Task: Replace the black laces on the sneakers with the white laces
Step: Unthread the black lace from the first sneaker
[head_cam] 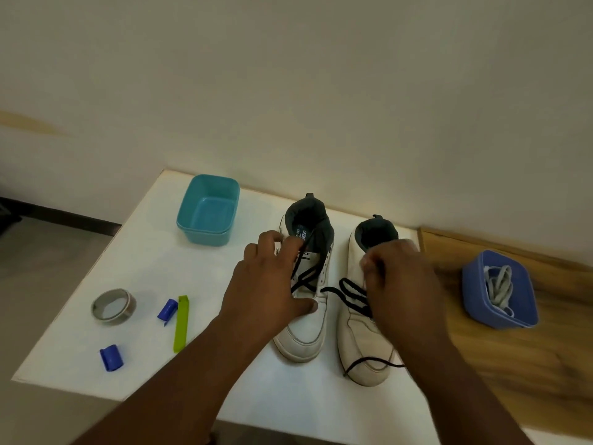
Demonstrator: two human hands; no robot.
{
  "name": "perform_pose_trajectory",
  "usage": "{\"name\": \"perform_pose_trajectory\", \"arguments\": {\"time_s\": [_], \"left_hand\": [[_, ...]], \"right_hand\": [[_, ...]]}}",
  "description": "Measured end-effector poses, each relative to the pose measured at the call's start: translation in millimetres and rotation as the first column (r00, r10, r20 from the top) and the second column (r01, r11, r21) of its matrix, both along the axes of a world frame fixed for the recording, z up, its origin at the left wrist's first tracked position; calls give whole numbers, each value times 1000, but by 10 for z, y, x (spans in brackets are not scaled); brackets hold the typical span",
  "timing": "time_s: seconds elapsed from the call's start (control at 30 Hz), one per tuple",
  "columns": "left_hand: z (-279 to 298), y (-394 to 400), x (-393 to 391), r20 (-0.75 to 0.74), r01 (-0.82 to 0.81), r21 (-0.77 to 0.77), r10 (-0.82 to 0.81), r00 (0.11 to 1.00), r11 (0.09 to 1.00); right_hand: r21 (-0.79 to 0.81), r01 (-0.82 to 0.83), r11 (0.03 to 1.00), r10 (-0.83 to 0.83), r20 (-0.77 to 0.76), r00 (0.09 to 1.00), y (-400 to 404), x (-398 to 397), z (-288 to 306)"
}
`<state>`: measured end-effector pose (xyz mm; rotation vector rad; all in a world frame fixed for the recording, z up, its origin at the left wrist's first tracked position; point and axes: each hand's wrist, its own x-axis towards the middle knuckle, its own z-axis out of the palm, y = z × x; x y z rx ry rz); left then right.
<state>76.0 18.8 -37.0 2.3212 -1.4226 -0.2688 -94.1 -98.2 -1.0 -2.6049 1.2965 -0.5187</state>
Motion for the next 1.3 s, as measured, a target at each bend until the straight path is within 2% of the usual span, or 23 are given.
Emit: {"name": "perform_pose_trajectory", "arguments": {"time_s": [0.1,0.17,0.2,0.27,0.33,0.37,0.4,0.47,0.5,0.53,0.57,0.63,0.73,0.8,0.87,0.93,0.97,1.0,1.07,1.13,1.17,1.23,1.3], "left_hand": [[-16,-17,-21,-29,-7,-12,6,1000,1000],[-10,-30,-21,-41,0,-28,-2,999,1000],[-10,-26,-20,-47,2,-33,-4,999,999],[-21,-9,-17,-58,0,-39,-2,998,999],[-36,-2,-10,-66,-2,-45,-1,998,999],[-41,1,-4,-67,-4,-49,1,998,999],[-48,2,5,-69,-7,-52,3,998,999],[-61,0,15,-75,-12,-51,8,997,999],[-68,0,17,-76,-14,-50,10,997,999],[-72,-8,12,-76,-16,-49,12,997,999],[-74,-16,8,-75,-17,-50,14,997,999],[-73,-29,5,-83,-18,-47,14,996,999],[-79,-25,7,-85,-19,-44,15,996,999],[-87,-18,8,-82,-22,-48,18,996,999],[-86,-16,3,-95,-14,-54,9,995,998],[-85,-4,3,-87,-7,-56,2,996,998],[-90,-1,6,-83,-8,-55,3,997,998],[-97,1,9,-83,-11,-54,6,997,998],[-100,-10,11,-89,-21,-45,17,996,999],[-98,-30,11,-89,-28,-41,24,996,999],[-98,-35,10,-89,-28,-40,25,996,999],[-99,-33,5,-94,-26,-40,22,995,999],[-96,-26,6,-97,-24,-48,19,995,999]], "right_hand": [[93,-190,977,206,-221,953,234,145,-194],[29,-159,987,162,-222,962,250,177,-201],[-15,-103,995,100,-144,985,235,153,-151],[-57,61,996,-48,215,975,190,93,16],[-103,222,969,-112,620,776,181,28,232],[-130,268,955,-103,700,707,192,14,294],[-146,277,950,-97,704,703,212,40,337],[-138,189,972,-94,512,854,270,110,289],[-145,107,984,-59,307,950,298,138,189],[-146,12,989,2,95,995,334,150,55],[-120,-67,991,59,-68,996,359,154,-94],[-31,-106,994,98,-212,972,369,167,-277],[-119,-55,991,39,-132,990,301,163,-234],[-211,45,976,-9,168,986,288,133,-40],[-265,161,951,9,541,841,316,107,192],[-254,212,943,27,698,715,354,119,311],[-225,200,954,7,681,733,366,144,308],[-196,162,967,-19,581,814,368,172,261],[-177,31,984,-3,153,988,351,174,44],[-86,-72,994,55,-185,981,351,146,-200],[-38,-78,996,67,-249,966,347,135,-287],[-34,-67,997,59,-198,978,333,127,-313],[-56,-9,998,17,134,991,317,125,-148]]}}
